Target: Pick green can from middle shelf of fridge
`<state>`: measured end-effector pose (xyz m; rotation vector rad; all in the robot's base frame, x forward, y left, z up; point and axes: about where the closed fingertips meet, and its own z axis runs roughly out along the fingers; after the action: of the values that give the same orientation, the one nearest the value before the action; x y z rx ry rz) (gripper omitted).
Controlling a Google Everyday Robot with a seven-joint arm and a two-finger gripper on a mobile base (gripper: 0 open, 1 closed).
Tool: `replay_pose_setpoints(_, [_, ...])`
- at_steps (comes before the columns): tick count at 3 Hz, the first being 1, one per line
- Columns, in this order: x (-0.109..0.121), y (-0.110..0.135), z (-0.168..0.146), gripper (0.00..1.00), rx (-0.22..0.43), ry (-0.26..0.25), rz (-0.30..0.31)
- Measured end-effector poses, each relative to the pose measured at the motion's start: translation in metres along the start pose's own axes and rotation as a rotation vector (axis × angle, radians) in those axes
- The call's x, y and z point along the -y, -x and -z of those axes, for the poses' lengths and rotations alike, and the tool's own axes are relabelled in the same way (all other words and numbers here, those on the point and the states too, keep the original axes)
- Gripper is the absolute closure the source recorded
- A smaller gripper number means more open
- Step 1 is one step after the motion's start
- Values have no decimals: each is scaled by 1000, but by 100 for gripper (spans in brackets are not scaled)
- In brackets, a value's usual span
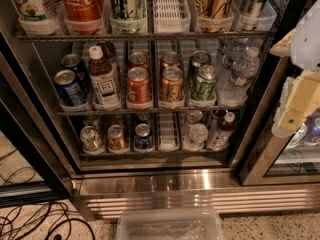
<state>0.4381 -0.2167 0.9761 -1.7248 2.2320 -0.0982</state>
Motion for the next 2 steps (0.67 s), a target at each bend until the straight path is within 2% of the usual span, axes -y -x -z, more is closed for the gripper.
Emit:
replay_pose_setpoints(1, [0,0,0,0,0,0,0])
replay_pose_setpoints(2, [1,-1,-7,0,33,-52,-64])
